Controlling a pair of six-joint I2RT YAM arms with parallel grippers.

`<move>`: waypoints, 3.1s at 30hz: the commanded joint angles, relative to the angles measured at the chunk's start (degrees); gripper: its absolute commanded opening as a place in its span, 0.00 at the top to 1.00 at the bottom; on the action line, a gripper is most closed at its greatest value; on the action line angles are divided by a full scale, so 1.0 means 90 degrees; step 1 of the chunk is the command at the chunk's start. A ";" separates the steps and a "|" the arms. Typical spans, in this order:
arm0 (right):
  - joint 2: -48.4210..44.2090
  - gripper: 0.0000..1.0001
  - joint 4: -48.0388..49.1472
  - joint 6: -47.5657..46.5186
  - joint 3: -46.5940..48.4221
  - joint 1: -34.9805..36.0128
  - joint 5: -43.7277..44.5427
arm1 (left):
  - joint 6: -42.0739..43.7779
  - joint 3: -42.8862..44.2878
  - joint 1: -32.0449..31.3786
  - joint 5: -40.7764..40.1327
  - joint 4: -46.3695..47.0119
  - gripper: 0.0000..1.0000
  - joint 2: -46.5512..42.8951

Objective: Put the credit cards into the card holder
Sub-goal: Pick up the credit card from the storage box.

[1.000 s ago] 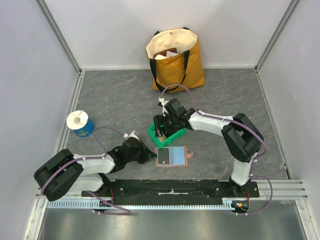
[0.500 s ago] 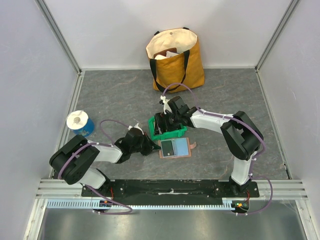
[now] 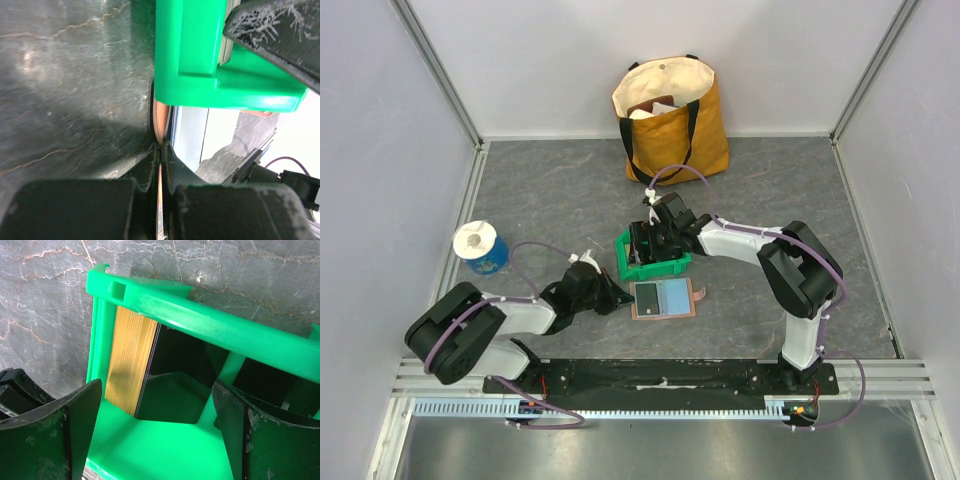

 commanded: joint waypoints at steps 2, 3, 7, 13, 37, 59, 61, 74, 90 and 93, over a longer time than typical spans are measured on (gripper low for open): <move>0.0221 0.02 0.0095 -0.0453 -0.0125 -0.0187 -0.0376 | 0.0924 -0.0337 0.0049 -0.0990 -0.2372 0.98 -0.0390; 0.0250 0.02 0.0105 -0.0522 -0.0125 -0.0236 -0.0590 | 0.0945 -0.0279 0.0040 -0.1078 -0.2627 0.98 -0.0497; 0.0319 0.02 0.0319 -0.0269 -0.0145 -0.0334 -0.0982 | 0.0925 -0.0025 0.0059 -0.1362 -0.2980 0.98 -0.0636; 0.0406 0.02 0.0662 -0.0014 -0.0047 -0.0343 -0.1305 | 0.0818 0.0522 0.0088 -0.1675 -0.3420 0.98 -0.0265; 0.0778 0.02 -0.1446 -0.2953 0.0929 -0.1417 -0.1558 | 0.1413 0.0883 0.0215 -0.1372 -0.3810 0.98 -0.0118; 0.0983 0.02 -0.1389 -0.2681 0.1242 -0.1164 -0.2331 | 0.2546 0.2446 0.0264 -0.0964 -0.3264 0.98 0.1435; 0.1022 0.02 -0.1379 -0.2574 0.1291 -0.1076 -0.2301 | 0.2546 0.2476 0.0264 -0.0962 -0.3254 0.98 0.1513; 0.1090 0.02 -0.1778 -0.2641 0.1193 -0.0891 -0.2594 | 0.2498 0.2553 0.0469 -0.0943 -0.3313 0.98 0.1591; 0.0827 0.23 -0.2053 -0.2164 0.1125 -0.0803 -0.2302 | 0.2585 0.2642 0.0645 -0.0845 -0.3430 0.98 0.1572; 0.0632 0.19 -0.1820 -0.1871 0.0804 -0.0734 -0.1845 | 0.2615 0.2613 0.0655 -0.0767 -0.3430 0.98 0.1523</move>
